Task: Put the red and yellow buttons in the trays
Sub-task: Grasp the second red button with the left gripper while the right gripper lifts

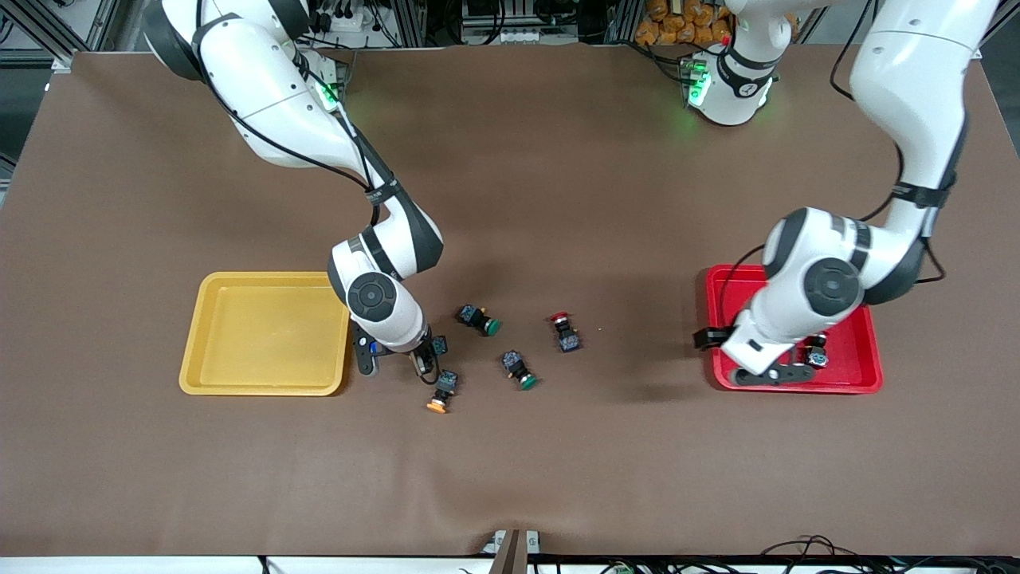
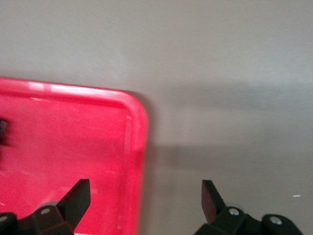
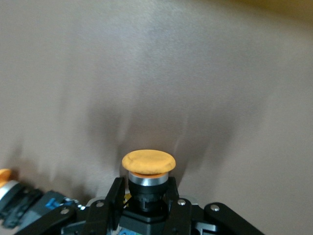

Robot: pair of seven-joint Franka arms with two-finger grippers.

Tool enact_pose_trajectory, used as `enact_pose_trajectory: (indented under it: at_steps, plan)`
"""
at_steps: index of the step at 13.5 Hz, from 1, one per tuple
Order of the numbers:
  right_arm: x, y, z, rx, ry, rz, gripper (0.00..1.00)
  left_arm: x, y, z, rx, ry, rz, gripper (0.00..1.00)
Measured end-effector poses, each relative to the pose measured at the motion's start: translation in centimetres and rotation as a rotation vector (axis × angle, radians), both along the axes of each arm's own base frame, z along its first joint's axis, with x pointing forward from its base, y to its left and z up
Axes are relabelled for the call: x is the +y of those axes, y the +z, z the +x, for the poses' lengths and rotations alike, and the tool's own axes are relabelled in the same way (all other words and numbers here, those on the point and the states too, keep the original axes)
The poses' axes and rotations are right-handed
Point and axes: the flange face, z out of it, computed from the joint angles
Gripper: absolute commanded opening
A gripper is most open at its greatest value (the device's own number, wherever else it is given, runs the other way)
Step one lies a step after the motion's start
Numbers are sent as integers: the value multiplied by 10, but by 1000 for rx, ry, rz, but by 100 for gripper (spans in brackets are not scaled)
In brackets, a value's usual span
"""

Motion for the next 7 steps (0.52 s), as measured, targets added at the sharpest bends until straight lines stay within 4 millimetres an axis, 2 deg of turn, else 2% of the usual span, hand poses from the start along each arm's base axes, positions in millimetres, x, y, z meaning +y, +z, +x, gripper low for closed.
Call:
enact_pose_trajectory:
  at_steps: [4,7]
  plan:
    - [-11,23,17,36,32,-27,0,-58,-1,-10,-6,160,-7,100]
    - [-36,53,30,109,160,-54,0,-107,-15,-13,-1,247,-30,100]
